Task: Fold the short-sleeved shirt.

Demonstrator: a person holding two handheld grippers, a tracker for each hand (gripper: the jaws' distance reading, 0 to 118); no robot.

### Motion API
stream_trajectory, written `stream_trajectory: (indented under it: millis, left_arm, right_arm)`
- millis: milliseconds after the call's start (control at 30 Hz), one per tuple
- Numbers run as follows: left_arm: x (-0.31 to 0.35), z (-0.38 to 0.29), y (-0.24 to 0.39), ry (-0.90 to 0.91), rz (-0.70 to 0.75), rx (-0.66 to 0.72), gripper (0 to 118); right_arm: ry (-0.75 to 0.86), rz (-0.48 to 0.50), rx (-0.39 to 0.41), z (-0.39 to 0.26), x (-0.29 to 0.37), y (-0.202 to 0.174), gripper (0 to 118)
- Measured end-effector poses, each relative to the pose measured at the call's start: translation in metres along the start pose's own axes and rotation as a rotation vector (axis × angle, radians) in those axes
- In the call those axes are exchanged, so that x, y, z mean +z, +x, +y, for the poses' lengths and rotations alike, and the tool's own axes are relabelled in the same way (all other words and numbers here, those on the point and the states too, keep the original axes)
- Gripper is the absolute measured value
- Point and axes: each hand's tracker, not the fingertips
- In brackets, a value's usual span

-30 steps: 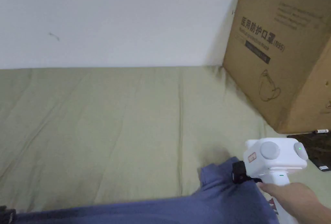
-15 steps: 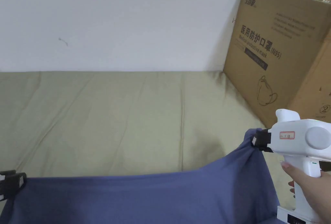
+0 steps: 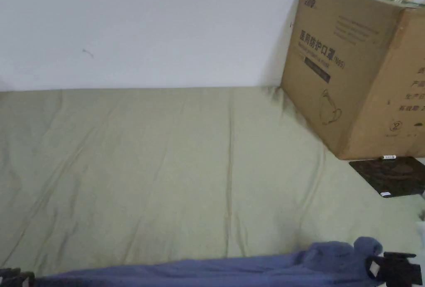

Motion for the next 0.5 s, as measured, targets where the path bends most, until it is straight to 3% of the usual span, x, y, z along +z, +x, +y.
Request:
stream_trajectory:
  millis: [100, 233, 267, 300, 333, 367, 400, 433, 500]
  left_arm:
    - [-0.002, -0.028, -0.002, -0.076, -0.024, 0.006, 1]
    - [-0.001, -0.046, -0.008, -0.095, -0.062, 0.056, 1]
    - [0.002, -0.047, -0.009, -0.088, -0.065, 0.079, 7]
    - [0.007, -0.048, -0.009, -0.072, -0.068, 0.108, 26]
    - [0.014, -0.046, -0.009, -0.059, -0.079, 0.135, 42]
    - [0.022, -0.043, -0.008, -0.044, -0.090, 0.155, 56]
    - [0.031, -0.040, -0.005, -0.022, -0.100, 0.159, 75]
    - [0.042, -0.035, 0.003, 0.018, -0.101, 0.151, 84]
    - [0.067, -0.025, 0.025, 0.132, -0.095, 0.113, 86]
  right_arm:
    - [-0.112, -0.021, -0.079, -0.033, -0.021, 0.013, 0]
    - [-0.135, -0.030, -0.095, -0.040, -0.050, 0.029, 1]
    - [-0.114, -0.056, -0.110, -0.039, -0.049, 0.028, 12]
    - [-0.103, -0.091, -0.101, -0.037, -0.048, 0.025, 56]
    - [-0.080, -0.105, -0.092, -0.035, -0.043, 0.021, 92]
    - [-0.033, -0.094, -0.082, -0.029, -0.035, 0.016, 104]
    - [-0.025, -0.068, -0.066, -0.024, -0.028, 0.010, 104]
    - [0.000, -0.041, -0.050, -0.018, -0.020, 0.002, 104]
    - [0.129, 0.011, 0.006, -0.011, 0.007, -0.025, 104]
